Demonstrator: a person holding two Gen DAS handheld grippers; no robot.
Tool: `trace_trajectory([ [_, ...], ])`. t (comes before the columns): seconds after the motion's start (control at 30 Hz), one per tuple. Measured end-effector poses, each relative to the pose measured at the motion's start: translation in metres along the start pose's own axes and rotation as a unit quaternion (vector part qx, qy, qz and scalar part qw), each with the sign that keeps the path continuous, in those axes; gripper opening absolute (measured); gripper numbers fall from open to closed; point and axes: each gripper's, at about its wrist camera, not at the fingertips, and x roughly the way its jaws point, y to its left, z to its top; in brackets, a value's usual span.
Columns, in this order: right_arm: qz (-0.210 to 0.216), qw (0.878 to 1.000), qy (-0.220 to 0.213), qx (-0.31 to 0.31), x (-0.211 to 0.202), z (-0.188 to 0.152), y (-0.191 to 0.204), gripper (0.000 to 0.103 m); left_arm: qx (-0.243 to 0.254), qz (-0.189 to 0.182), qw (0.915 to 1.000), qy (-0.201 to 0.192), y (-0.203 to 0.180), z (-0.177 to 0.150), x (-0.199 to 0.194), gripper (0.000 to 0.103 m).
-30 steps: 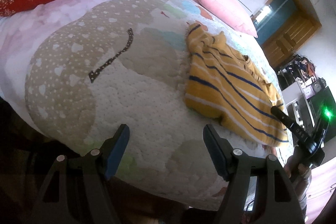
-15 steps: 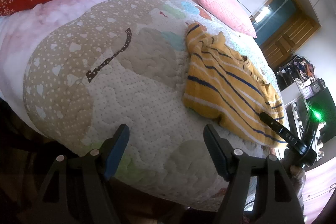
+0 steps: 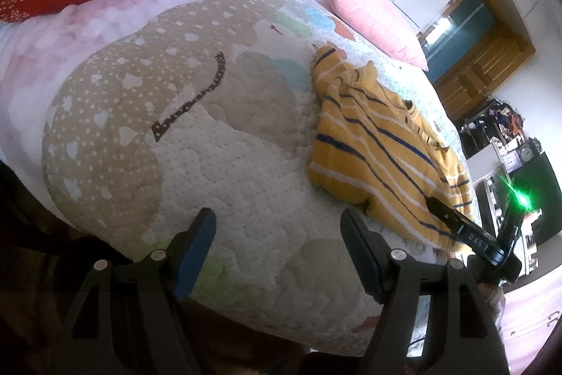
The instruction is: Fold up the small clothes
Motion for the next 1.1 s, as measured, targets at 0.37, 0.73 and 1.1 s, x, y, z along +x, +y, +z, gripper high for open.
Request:
trace_trajectory([
  [0.37, 0.051, 0.996, -0.022, -0.068, -0.027, 0.045, 0.064, 0.091, -0.037, -0.016, 0.9988, -0.027, 0.028, -0.003, -0.016, 0.072],
  [0.73, 0.062, 0.982, 0.086, -0.154, 0.067, 0.107, 0.197, 0.091, -0.041, -0.081, 0.9955, -0.027, 0.027, 0.001, -0.007, 0.072],
  [1.1, -0.047, 0.940, 0.232, -0.245, 0.151, 0.125, 0.231, 0.094, -0.011, -0.165, 0.9862, -0.009, -0.016, 0.039, 0.047, 0.075],
])
